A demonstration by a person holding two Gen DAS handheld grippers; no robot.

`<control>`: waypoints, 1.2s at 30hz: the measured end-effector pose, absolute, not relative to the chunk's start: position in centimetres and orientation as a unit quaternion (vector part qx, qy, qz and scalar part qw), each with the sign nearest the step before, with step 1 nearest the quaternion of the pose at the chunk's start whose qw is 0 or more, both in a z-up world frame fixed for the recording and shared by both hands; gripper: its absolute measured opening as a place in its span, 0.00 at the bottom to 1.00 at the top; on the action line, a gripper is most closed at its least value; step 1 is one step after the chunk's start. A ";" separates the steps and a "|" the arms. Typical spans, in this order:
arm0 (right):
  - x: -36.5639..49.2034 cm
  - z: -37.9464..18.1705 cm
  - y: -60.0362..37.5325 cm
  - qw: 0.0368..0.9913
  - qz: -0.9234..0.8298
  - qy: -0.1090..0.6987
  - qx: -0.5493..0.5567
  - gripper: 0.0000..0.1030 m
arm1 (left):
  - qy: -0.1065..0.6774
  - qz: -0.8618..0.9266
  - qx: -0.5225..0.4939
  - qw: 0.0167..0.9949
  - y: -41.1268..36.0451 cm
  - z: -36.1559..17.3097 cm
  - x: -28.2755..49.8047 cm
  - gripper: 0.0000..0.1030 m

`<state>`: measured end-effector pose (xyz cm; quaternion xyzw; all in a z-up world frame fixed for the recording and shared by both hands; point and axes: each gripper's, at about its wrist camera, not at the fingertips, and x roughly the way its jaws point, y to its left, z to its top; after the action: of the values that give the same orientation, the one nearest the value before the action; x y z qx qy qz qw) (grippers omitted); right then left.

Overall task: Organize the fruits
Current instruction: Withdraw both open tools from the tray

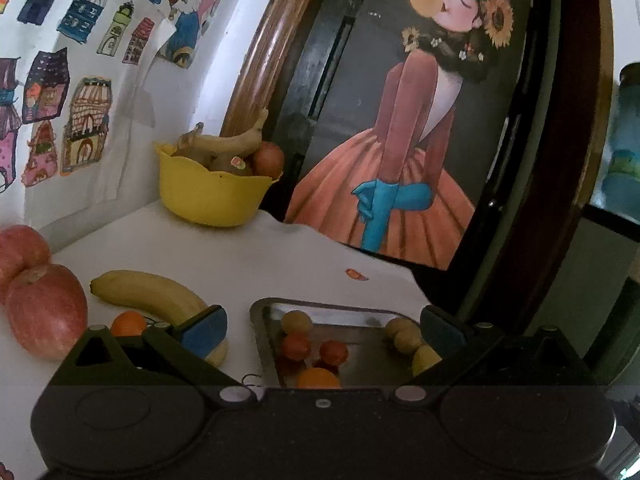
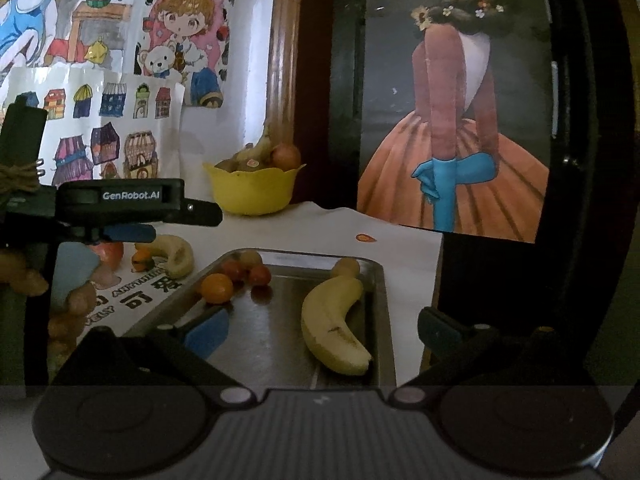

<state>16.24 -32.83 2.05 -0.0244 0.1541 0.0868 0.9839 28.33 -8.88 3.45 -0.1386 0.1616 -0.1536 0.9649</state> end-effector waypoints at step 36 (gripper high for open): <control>1.8 1.1 -25.2 0.986 0.087 0.145 0.005 1.00 | 0.180 -0.069 -0.151 0.970 4.2 2.5 7.3 0.99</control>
<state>1.77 -25.22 1.09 0.0050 0.1453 0.0867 0.9856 7.30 4.19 2.52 -0.1506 0.1803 -0.0690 0.9696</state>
